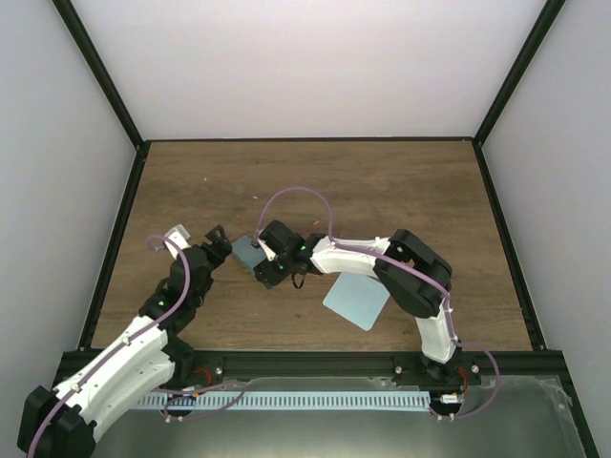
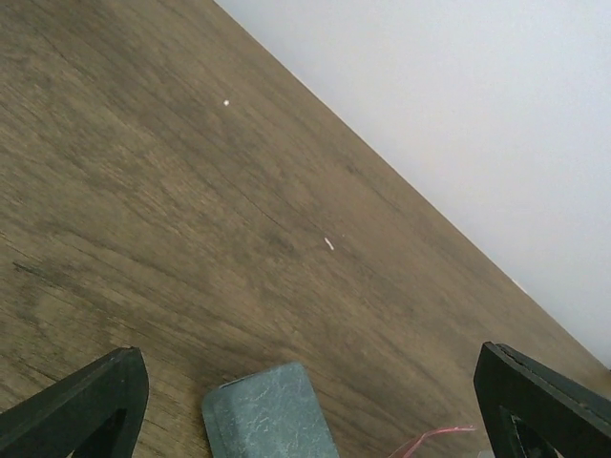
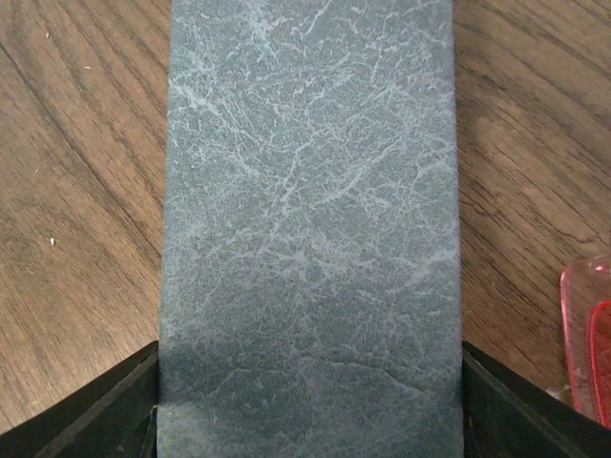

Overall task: Organize the sunglasses
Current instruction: Place the sunglasses case at the center of the board.

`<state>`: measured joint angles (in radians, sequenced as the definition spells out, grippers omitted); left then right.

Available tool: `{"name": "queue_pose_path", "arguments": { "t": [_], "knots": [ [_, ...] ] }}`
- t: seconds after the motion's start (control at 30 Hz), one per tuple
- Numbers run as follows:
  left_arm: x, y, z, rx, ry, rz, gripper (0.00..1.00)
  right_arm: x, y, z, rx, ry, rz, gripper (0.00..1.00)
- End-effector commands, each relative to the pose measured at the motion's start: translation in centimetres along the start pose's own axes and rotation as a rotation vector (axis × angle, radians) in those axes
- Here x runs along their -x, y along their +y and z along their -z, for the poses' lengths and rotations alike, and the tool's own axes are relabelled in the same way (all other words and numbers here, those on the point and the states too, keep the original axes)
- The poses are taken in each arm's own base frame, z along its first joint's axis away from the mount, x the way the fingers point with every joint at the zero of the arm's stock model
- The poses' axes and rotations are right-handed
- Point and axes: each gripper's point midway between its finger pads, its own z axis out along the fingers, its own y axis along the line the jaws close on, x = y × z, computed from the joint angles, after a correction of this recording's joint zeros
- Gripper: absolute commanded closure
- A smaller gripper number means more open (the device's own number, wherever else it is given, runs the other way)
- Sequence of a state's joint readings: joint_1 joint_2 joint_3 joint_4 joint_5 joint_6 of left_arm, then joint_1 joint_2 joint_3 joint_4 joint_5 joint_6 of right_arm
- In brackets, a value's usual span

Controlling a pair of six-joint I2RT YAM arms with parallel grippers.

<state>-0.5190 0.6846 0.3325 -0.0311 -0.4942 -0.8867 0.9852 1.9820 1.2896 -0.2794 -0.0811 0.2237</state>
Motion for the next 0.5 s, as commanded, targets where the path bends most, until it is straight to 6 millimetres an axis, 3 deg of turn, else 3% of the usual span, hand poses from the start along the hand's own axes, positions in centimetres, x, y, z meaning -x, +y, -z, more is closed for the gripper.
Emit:
{"name": "queue_pose_path", "arguments": {
  "t": [0.0, 0.23, 0.47],
  "knots": [
    [0.6, -0.8, -0.2, -0.008, -0.014, 0.022, 0.04, 0.4, -0.2, -0.2, -0.021, -0.023, 0.005, 0.24],
    [0.1, -1.0, -0.4, -0.011, 0.012, 0.009, 0.04, 1.0, -0.1, -0.4, -0.025, -0.048, 0.008, 0.13],
    [-0.3, -1.4, -0.8, -0.014, 0.031, -0.006, 0.04, 1.8, 0.6, 0.1, 0.011, -0.075, 0.013, 0.16]
  ]
}}
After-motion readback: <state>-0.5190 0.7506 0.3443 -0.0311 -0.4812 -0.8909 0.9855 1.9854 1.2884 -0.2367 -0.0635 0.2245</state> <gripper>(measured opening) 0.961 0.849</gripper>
